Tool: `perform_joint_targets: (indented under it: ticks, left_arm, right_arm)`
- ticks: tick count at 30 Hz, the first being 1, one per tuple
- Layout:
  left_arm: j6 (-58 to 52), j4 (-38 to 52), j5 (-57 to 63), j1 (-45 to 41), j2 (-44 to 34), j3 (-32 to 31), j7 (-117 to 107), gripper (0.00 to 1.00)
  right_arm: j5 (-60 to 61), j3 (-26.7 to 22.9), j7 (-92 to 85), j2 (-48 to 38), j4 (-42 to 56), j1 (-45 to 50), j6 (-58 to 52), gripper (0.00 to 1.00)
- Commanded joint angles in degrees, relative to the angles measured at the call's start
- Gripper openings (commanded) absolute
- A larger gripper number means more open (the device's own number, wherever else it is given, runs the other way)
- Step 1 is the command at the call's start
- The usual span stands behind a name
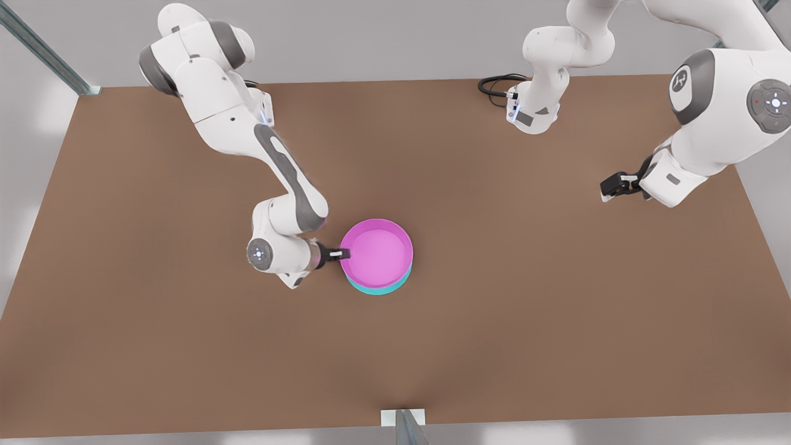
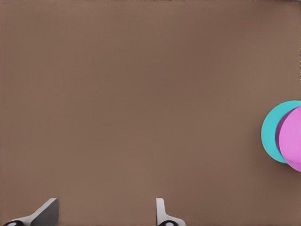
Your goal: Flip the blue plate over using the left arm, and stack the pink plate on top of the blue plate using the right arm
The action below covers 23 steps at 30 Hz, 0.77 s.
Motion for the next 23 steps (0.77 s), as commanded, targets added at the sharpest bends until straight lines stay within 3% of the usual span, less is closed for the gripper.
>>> perform_joint_targets:
  ticks: [1, 4, 7, 11, 19, 23]
  left_arm:
    - [0.86, 0.17, 0.2, -0.5, 0.06, -0.3, 2.66, 1.0]
    - [0.34, 0.52, 0.11, -0.5, 0.32, -0.13, 3.63, 1.0]
    - [0.34, 0.52, 0.38, -0.5, -0.03, -0.13, 3.46, 1.0]
    - [-0.98, 3.16, 0.64, -0.5, 1.03, -0.13, 2.58, 1.0]
    - [-1.6, 2.72, 0.73, -0.5, 0.85, 0.57, 3.81, 1.0]
    - [-7.66, 2.8, -0.15, -0.42, 2.17, 0.57, 4.77, 1.0]
  right_arm:
    - [-0.37, -1.83, 6.45, -2.42, 0.9, -2.2, -4.47, 1.0]
    - [-13.72, -14.58, 5.4, -5.5, 8.9, -2.29, -18.98, 1.0]
    - [-25.77, -18.54, -6.03, -5.5, 22.08, -4.67, -35.77, 1.0]
    - [-29.55, -20.39, -10.08, -11.12, 27.01, -4.58, -45.97, 1.0]
    - [-30.52, -21.09, -7.88, -14.81, 26.31, -4.58, -47.64, 1.0]
    - [-30.52, -21.18, -7.61, -14.99, 26.31, -4.67, -47.73, 1.0]
